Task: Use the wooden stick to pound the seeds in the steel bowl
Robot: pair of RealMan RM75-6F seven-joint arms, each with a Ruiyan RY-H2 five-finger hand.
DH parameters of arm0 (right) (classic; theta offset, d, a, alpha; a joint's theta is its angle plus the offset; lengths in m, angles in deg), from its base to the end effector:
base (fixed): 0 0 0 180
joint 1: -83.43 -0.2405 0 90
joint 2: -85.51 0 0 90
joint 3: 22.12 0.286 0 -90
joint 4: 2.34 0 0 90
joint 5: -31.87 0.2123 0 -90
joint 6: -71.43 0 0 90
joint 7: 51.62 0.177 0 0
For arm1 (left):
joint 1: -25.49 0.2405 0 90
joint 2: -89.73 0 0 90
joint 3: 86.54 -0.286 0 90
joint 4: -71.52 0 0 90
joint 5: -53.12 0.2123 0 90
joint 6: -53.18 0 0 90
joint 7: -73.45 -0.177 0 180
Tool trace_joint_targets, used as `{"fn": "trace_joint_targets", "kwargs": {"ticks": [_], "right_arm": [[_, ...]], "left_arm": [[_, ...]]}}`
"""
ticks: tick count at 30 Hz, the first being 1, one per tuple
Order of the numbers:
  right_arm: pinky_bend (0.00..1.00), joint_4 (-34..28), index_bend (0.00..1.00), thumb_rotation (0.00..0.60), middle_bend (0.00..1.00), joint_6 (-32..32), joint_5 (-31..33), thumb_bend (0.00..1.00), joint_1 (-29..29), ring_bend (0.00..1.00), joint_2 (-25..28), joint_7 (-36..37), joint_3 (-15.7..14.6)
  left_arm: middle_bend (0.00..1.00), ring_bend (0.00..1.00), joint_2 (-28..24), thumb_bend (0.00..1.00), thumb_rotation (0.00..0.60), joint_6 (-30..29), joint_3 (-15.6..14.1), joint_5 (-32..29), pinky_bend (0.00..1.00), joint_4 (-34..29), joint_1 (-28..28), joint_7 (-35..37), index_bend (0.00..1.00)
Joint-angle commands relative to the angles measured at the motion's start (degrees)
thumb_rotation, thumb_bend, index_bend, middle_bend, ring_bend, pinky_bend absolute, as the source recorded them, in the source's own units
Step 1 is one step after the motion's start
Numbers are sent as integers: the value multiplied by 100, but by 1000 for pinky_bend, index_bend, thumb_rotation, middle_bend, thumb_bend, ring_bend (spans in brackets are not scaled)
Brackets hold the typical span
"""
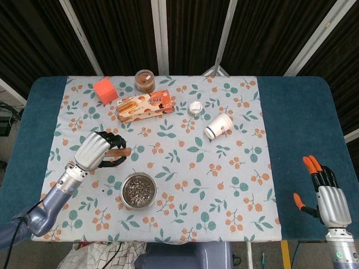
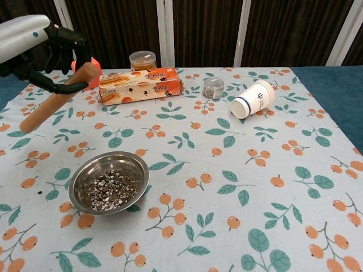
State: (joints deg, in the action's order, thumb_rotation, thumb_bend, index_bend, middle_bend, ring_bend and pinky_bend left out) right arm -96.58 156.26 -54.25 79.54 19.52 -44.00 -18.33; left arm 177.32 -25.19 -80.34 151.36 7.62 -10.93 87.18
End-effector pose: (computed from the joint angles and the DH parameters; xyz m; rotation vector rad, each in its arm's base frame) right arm -0.3310 -0.2135 0.1572 1.3020 -1.0561 1.0551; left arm -0.1907 0.3840 0.0426 -1.8452 -0.6021 -1.4055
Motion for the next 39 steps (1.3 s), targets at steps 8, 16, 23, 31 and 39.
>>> {"fn": "trace_joint_targets", "kwargs": {"ticks": [8,16,23,31,39], "right_arm": [[0,-36,0,600,0,-50,56,366,-10,0,3,-26,5],[0,-59,0,600,0,-73,79,367,-11,0,13,-25,3],[0,-73,0,600,0,-60,78,367,3,0,22,-30,-5],[0,-83,0,600,0,-38,52,367,18,0,34,-33,-19],[0,-89,0,600,0,-44,73,367,24,0,41,-81,-20]], "left_arm": [[734,592,509,847,600,358,-257,-185,683,1048,-23,301,662],[724,571,766,836,600,344,-316,-249,679,1502,-8,493,645],[583,426,875,592,600,418,-370,-341,496,1586,29,469,504],[406,290,775,477,600,485,-288,-598,339,1198,134,288,358],[306,194,434,406,600,394,-285,-701,233,552,282,35,288]]}}
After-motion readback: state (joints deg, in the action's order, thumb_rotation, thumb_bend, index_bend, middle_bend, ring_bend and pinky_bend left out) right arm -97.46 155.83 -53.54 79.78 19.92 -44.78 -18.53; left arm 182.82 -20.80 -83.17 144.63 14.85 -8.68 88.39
